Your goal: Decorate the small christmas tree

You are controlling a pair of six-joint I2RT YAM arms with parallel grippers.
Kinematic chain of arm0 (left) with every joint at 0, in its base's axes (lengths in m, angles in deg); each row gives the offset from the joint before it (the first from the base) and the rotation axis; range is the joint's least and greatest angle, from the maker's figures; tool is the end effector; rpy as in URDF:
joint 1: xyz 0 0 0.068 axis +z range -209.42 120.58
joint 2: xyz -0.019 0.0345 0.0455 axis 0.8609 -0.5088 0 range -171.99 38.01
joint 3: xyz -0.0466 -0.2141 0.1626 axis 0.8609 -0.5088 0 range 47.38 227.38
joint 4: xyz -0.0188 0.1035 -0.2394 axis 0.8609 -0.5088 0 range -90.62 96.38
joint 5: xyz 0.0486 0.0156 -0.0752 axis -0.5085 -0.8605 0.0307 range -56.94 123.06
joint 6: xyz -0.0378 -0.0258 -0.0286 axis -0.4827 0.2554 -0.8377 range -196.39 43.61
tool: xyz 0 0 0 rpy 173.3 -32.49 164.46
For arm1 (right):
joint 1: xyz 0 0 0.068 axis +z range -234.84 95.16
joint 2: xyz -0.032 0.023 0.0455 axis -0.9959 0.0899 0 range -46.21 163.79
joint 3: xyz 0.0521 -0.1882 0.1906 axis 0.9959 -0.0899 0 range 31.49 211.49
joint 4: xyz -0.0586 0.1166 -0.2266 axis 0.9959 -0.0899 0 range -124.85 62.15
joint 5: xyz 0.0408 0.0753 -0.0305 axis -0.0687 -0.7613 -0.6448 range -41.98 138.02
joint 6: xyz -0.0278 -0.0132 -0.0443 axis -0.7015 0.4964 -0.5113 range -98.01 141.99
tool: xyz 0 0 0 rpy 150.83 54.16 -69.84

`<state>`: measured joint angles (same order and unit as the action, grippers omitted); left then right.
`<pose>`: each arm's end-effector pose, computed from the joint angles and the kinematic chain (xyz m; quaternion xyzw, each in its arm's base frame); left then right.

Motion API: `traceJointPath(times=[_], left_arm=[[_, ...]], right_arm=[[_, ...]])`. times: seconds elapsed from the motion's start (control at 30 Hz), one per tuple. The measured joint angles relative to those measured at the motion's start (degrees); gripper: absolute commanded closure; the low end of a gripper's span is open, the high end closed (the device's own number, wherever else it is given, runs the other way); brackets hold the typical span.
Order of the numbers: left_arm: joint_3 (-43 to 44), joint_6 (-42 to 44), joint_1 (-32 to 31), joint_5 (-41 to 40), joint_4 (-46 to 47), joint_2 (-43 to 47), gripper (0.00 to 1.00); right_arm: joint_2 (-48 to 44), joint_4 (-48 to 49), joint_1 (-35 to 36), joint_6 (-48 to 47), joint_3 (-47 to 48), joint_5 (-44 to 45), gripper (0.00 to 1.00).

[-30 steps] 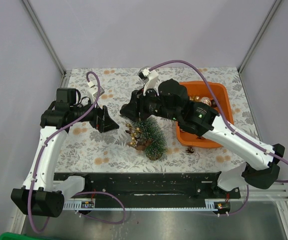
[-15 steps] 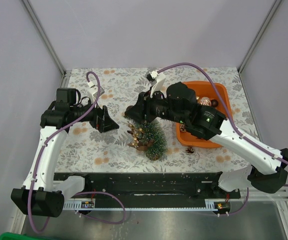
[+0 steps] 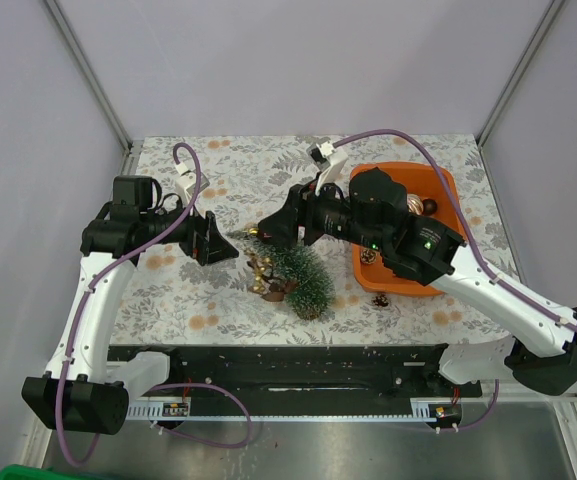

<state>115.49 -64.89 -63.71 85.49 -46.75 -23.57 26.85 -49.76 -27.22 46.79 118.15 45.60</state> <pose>0.1940 -0.0428 0.3636 0.2763 0.8032 -0.3888 0.3570 0.1461 0.2336 0.4662 -0.2269 0.7216 0.4428 0.4814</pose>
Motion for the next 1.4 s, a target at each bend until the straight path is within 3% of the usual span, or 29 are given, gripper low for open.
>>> traceJointPath(times=[0.57,0.93,1.07,1.23,1.4], left_arm=[[4.9,-0.7,0.0,1.2,-0.9,-1.9,0.01],[4.9,-0.6,0.0,0.8,-0.9,-1.7,0.01],[4.9,-0.6,0.0,-0.2,-1.1,-1.6,0.01],[5.2,-0.5,0.0,-1.4,-1.6,-1.5,0.01],[7.9,0.3,0.0,-3.6,-3.3,-1.9,0.01]], right_arm=[[-2.1,-0.3,-0.1,0.0,-1.0,0.6,0.33],[-7.9,-3.5,-2.3,-1.6,-1.0,10.3,0.27],[-8.4,-6.3,-9.0,-1.1,-0.9,14.2,0.25],[-4.4,-8.3,-27.7,2.6,-1.8,15.5,0.22],[6.7,-11.0,-42.9,8.1,-5.7,18.2,0.22]])
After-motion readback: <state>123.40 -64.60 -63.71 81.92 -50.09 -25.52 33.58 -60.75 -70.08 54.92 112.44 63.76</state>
